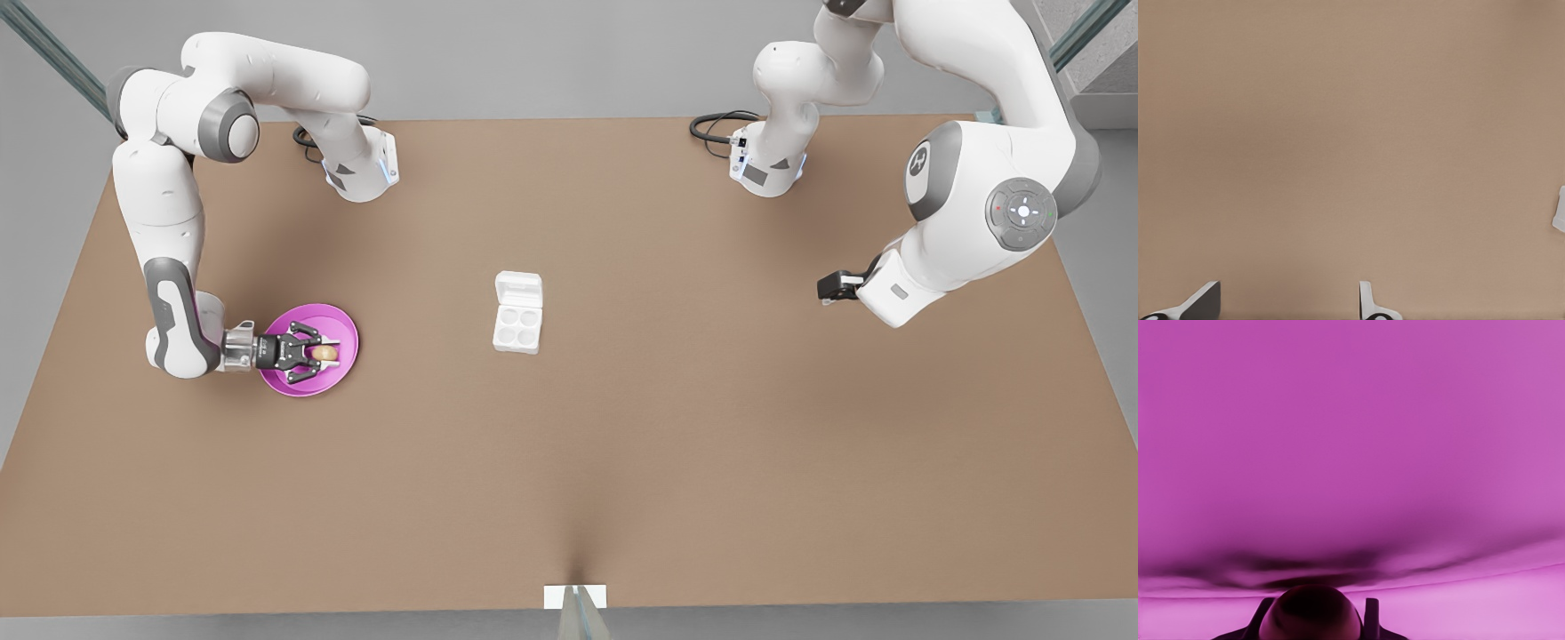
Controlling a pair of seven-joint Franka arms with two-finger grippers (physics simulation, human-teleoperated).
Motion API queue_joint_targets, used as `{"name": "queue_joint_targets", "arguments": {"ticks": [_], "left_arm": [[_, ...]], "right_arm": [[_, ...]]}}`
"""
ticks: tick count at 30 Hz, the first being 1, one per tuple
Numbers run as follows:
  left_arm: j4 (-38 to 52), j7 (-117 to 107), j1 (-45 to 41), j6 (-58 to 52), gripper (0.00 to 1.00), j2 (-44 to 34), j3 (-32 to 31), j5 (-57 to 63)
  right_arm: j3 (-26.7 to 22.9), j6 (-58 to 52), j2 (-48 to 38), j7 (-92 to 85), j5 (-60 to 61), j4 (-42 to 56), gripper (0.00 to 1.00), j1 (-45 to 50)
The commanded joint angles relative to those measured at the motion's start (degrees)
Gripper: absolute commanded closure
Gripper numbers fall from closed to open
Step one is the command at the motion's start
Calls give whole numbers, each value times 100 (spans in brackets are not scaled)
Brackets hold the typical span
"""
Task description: Pack egg into the box and close the box lid
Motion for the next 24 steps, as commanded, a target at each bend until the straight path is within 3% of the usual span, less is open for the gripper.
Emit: {"name": "queue_joint_targets", "arguments": {"ticks": [1, 7, 12, 16, 20, 24], "left_arm": [[0, 0, 0, -9, 0, -2, 0, 1], [0, 0, 0, -1, 0, -2, 0, 18], [26, 0, 0, -18, 0, -11, 0, 18], [132, 44, 0, -255, 0, -28, -35, -61], [255, 62, 0, -440, 0, 15, -61, -193], [-79, 0, -61, -396, 0, -90, -70, -175]], "right_arm": [[2, -22, 1, 12, -48, 2, 79, -1], [2, -57, -52, 74, -48, 2, 79, -1], [107, -75, -975, 461, -961, 239, 79, 104], [11, 487, -1643, 672, -2332, 1215, 79, 1651], [195, 1050, -1546, 830, -3906, 2252, 79, 3154], [335, 953, -2152, 830, -5012, 2173, 79, 4552]]}}
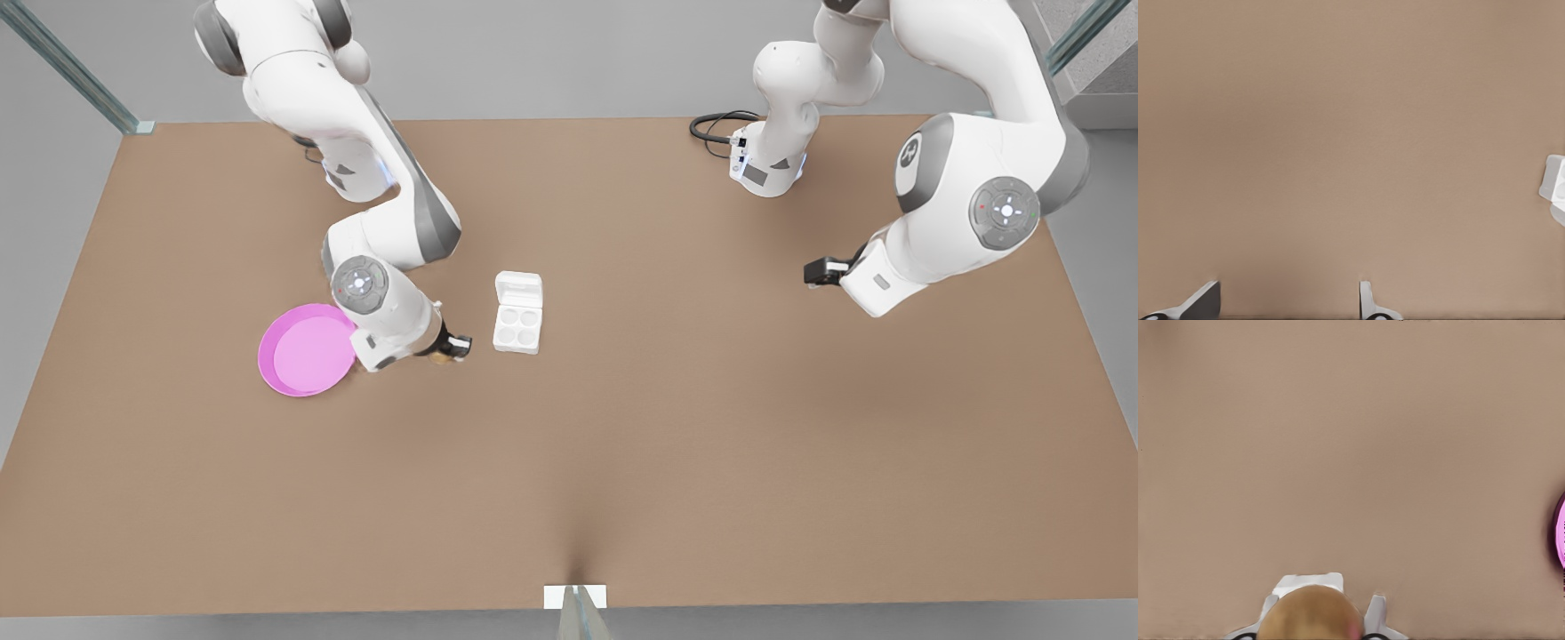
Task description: Pack egg into the box and close the box lid
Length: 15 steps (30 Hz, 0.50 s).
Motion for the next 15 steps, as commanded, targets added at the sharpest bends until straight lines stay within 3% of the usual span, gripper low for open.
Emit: {"name": "queue_joint_targets", "arguments": {"ticks": [1, 3, 5, 9, 13, 15], "left_arm": [[-57, 9, 9, 13, 0, -70, 2, 2], [-242, 44, 9, 153, 0, -167, 2, 46], [-391, 36, 9, 285, 0, -229, 11, 46], [-699, 18, 9, 417, 0, -325, 46, 46], [-708, 18, 9, 400, 0, -308, 46, 54], [-743, 18, 9, 400, 0, -308, 46, 54]], "right_arm": [[452, -38, -80, 48, -312, -76, 79, -353], [2028, 225, 95, 952, -1156, -121, 79, -1146], [2845, 586, 709, 1893, -1947, -68, 79, -1437], [2890, 964, 974, 2104, -2028, -147, 79, -1472], [3549, 1166, 912, 2333, -2001, -569, 79, -1612], [3549, 1456, 886, 2263, -2062, -885, 79, -1718]]}}
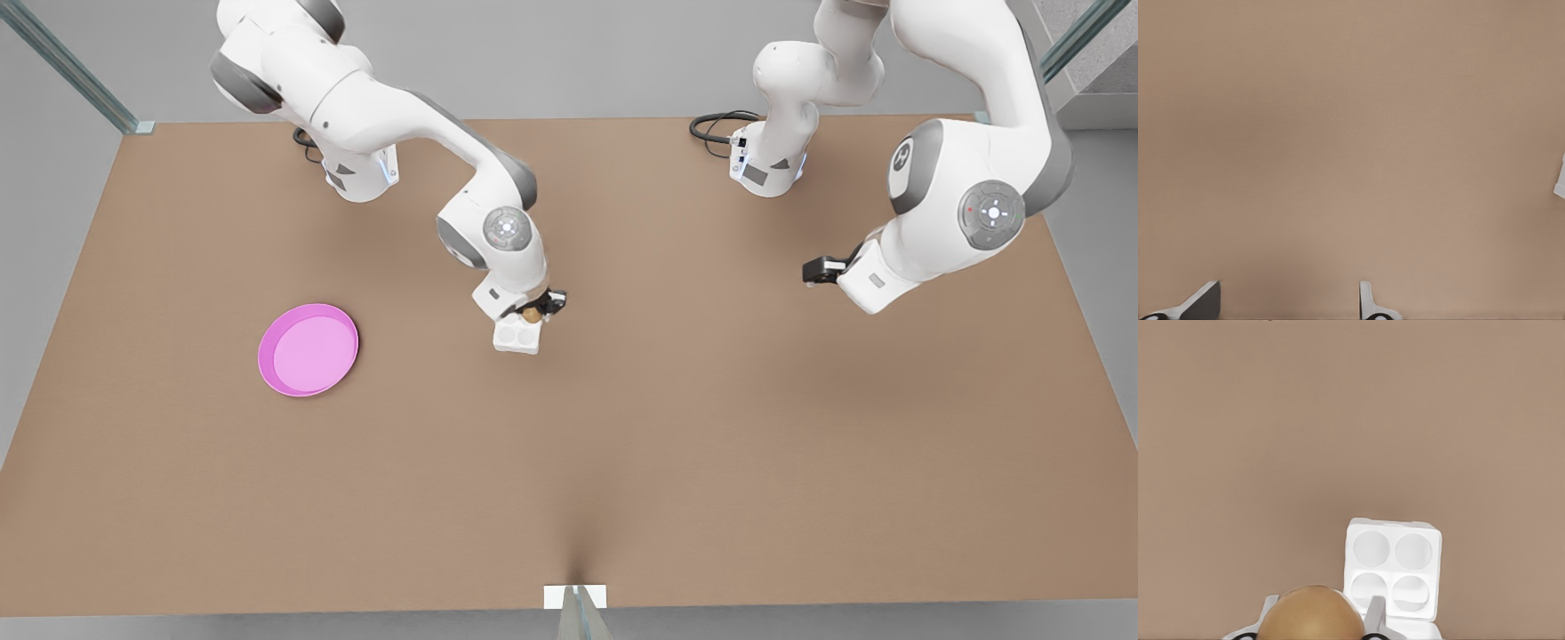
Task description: Pack egg into the box and close the box lid
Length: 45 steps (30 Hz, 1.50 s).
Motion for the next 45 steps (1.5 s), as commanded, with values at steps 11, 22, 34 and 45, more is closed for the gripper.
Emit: {"name": "queue_joint_targets", "arguments": {"ticks": [11, 22, 34, 45], "left_arm": [[-194, 0, 9, 10, 0, -9, 9, 3], [-326, -9, 9, 1, 0, -18, 9, 3], [-326, -9, 8, 10, 0, -36, 9, 3], [940, -3338, -2319, -650, 79, 1027, -650, -603]], "right_arm": [[-45, 557, 382, 56, -338, -453, 79, 19], [-18, 557, 610, 74, -654, -603, 0, 115], [-1, 530, 584, 38, -751, -576, 0, 63], [-3349, -4049, -1341, -5402, 1535, 2183, 0, -1475]]}}
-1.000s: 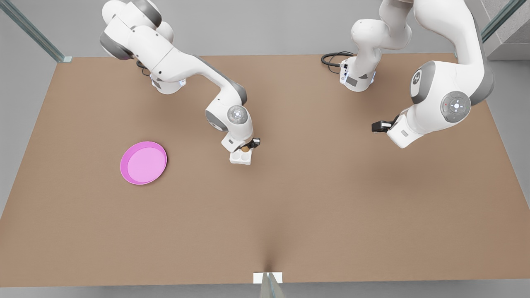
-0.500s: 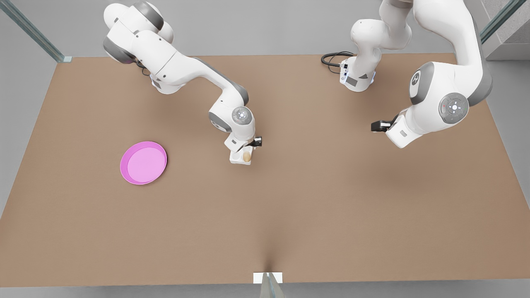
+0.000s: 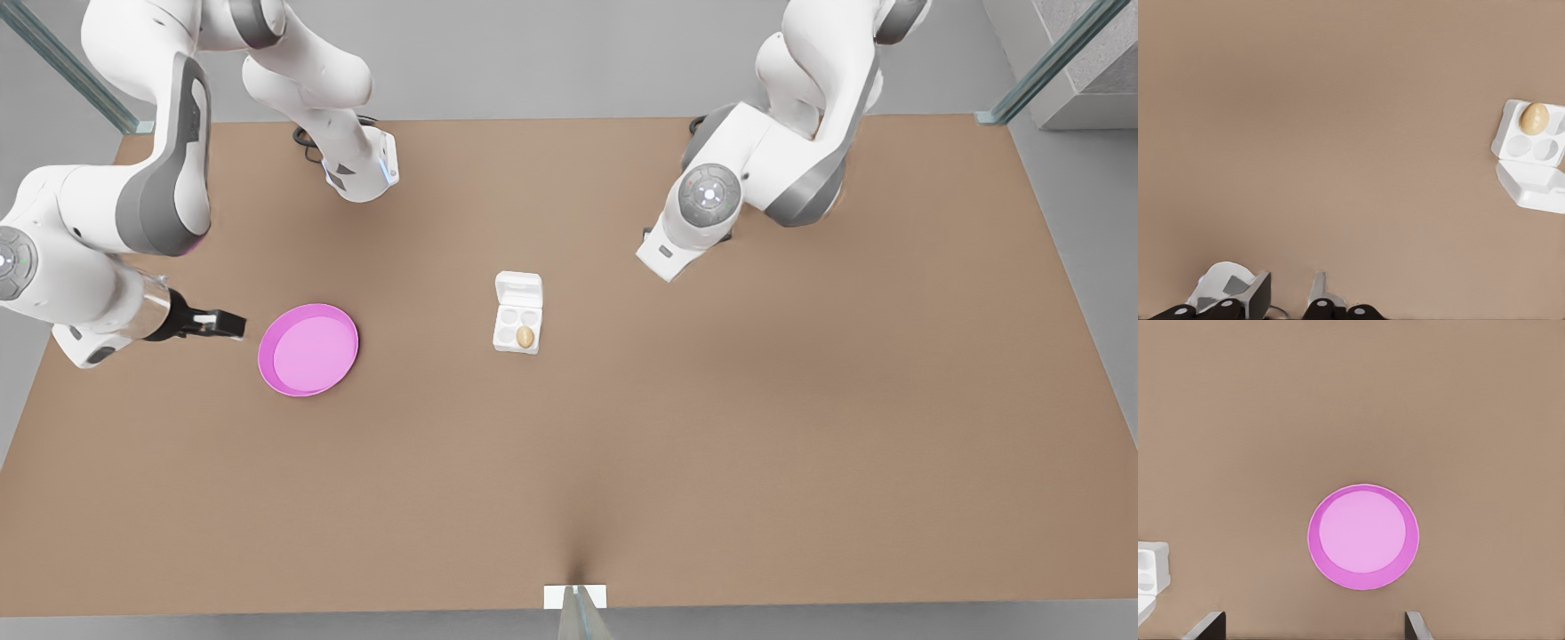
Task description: Pack egg into the box and close the box lid
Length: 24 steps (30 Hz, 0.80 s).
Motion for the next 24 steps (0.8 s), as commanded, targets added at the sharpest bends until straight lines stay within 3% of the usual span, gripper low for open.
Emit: {"name": "queue_joint_targets", "arguments": {"ticks": [1, 2, 4, 8, 12, 24], "left_arm": [[138, -98, -85, 6, 79, 126, 0, -235], [545, -319, -437, 365, 79, 602, 0, -235], [545, -680, -981, 490, 79, 821, 0, -296], [483, -847, -1307, 2211, 79, 1181, 0, -797], [228, -803, -1510, 2300, 79, 1437, 0, -788], [79, -785, -1835, 3232, 79, 2166, 0, -788]], "right_arm": [[1, 0, -1, -4, 1, 4, 0, 5], [10, -36, -53, -4, 9, 4, 0, 49], [27, 35, -80, 5, 18, 12, 0, 57], [18, 26, -150, -523, 53, 188, 0, 5], [10, 457, -440, -444, 18, -286, 0, -4], [10, 492, -502, -444, 18, -304, 0, 5]]}}
